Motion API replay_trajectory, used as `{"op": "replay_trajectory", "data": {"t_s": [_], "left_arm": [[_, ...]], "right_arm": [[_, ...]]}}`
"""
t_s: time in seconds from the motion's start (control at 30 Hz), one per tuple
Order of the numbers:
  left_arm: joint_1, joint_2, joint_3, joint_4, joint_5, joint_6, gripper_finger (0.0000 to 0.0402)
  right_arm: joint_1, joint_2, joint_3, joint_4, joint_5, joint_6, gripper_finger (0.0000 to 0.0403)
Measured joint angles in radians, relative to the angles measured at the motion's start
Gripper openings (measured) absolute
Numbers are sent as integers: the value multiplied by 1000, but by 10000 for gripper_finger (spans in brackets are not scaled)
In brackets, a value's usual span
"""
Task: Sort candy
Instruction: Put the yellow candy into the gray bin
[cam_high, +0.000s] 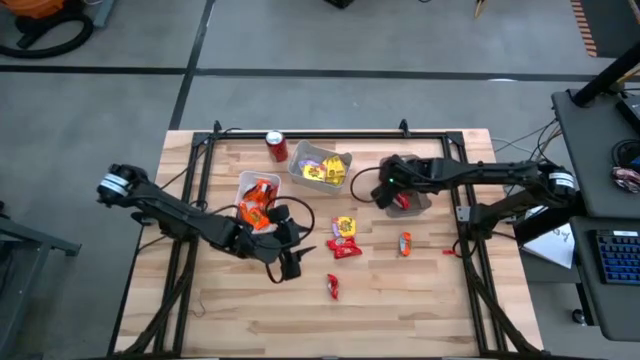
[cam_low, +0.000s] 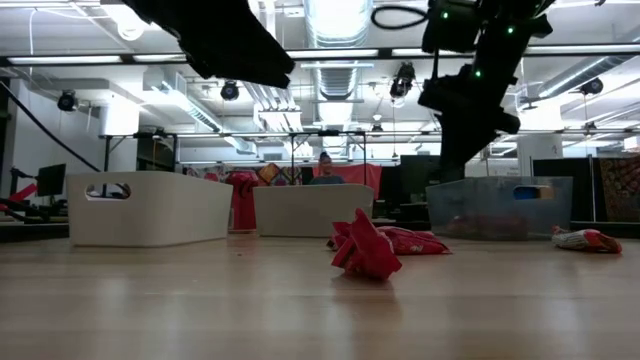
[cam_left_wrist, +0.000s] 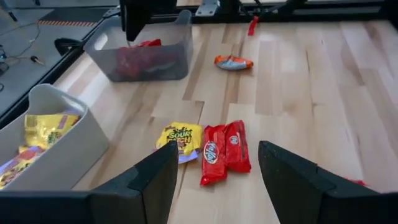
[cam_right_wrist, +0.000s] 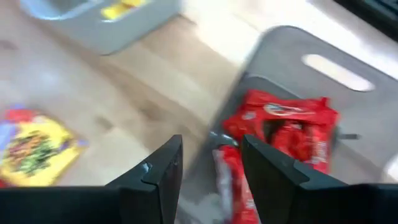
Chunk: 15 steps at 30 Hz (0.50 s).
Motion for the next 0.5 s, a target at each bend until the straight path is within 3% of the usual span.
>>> {"op": "replay_trajectory", "data": {"t_s": [0.13, 0.27, 0.5], "left_arm": [[-2, 64, 0, 32, 2, 34, 206], [4, 134, 0, 87, 5, 42, 206], [60, 245, 81, 96, 110, 117, 206]], "right_arm": [[58, -13, 0, -6, -23, 18, 150], [129, -42, 3, -12, -130, 46, 149], [237, -68, 62, -83, -200, 63, 148]]}}
